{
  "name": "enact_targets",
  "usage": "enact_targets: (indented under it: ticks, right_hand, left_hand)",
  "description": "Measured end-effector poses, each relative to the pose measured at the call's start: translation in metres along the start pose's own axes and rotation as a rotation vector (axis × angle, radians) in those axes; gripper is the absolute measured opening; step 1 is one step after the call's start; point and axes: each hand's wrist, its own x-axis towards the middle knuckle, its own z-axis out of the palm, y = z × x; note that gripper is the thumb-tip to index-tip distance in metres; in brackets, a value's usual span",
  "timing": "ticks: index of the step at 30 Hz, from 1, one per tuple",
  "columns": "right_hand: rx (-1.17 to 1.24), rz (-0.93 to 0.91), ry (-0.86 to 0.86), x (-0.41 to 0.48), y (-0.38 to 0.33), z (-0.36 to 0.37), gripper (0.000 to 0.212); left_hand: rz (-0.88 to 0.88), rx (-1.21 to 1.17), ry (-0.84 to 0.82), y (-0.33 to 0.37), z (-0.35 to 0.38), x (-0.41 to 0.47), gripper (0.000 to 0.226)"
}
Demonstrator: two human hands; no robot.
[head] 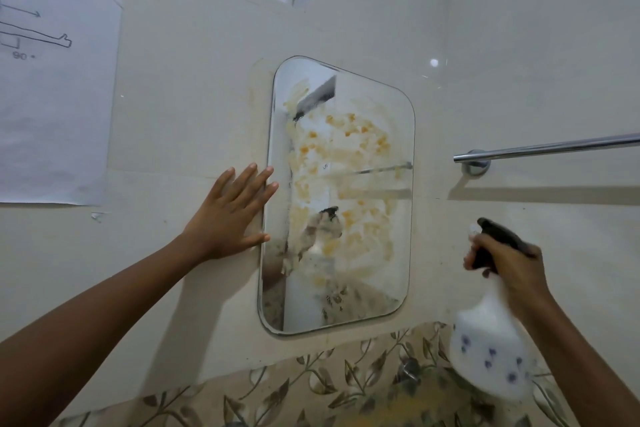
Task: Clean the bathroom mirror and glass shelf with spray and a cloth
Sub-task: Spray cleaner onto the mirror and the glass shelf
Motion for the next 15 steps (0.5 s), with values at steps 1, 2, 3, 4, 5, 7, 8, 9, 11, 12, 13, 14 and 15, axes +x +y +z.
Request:
enact_targets:
  ticks: [1,2,3,4,5,7,8,9,11,12,13,14,15]
  right_hand:
    - [0.054,0.004,0.023,0.009,-0.011,0.004,0.015]
    - [0.095,0.008,0.042,0.016,-0.021,0.009,0.017]
    - [0.117,-0.002,0.049,0.020,-0.031,0.014,0.018]
    - [0.122,-0.023,0.037,0.022,-0.040,0.019,0.019]
    - [0.124,-0.054,0.003,0.022,-0.048,0.025,0.018]
    - [0.122,-0.124,-0.127,0.015,-0.062,0.033,0.013]
    - [0.106,-0.151,-0.207,0.009,-0.068,0.037,0.011]
    - [0.088,-0.170,-0.276,0.004,-0.071,0.040,0.009]
    - [0.078,-0.188,-0.347,-0.007,-0.075,0.045,0.010]
    - [0.089,-0.186,-0.347,-0.011,-0.074,0.046,0.012]
    - [0.107,-0.179,-0.325,-0.014,-0.072,0.047,0.013]
    - [0.129,-0.166,-0.282,-0.015,-0.069,0.046,0.013]
    - [0.155,-0.139,-0.223,-0.015,-0.066,0.043,0.014]
  left_hand:
    - [-0.002,0.001,-0.001,0.000,-0.001,0.000,0.087]
    - [-0.003,-0.001,-0.001,0.000,-0.001,0.000,0.087]
    - [-0.006,-0.002,-0.001,0.000,-0.001,-0.001,0.087]
    - [-0.007,-0.002,-0.002,0.000,-0.001,-0.001,0.087]
    - [-0.008,0.000,-0.002,0.000,-0.001,-0.001,0.087]
    - [-0.007,0.004,-0.002,0.000,-0.002,0.000,0.087]
    - [-0.007,0.004,-0.004,0.000,-0.002,0.000,0.086]
    - [-0.006,0.004,-0.007,0.000,-0.002,0.000,0.087]
    - [-0.006,0.003,-0.010,0.000,-0.001,0.000,0.087]
    - [-0.007,0.003,-0.012,0.000,-0.001,0.000,0.087]
    - [-0.008,0.004,-0.013,0.000,-0.001,0.000,0.087]
    - [-0.009,0.003,-0.012,0.000,-0.001,0.000,0.087]
    - [-0.010,0.002,-0.010,0.000,-0.001,0.001,0.087]
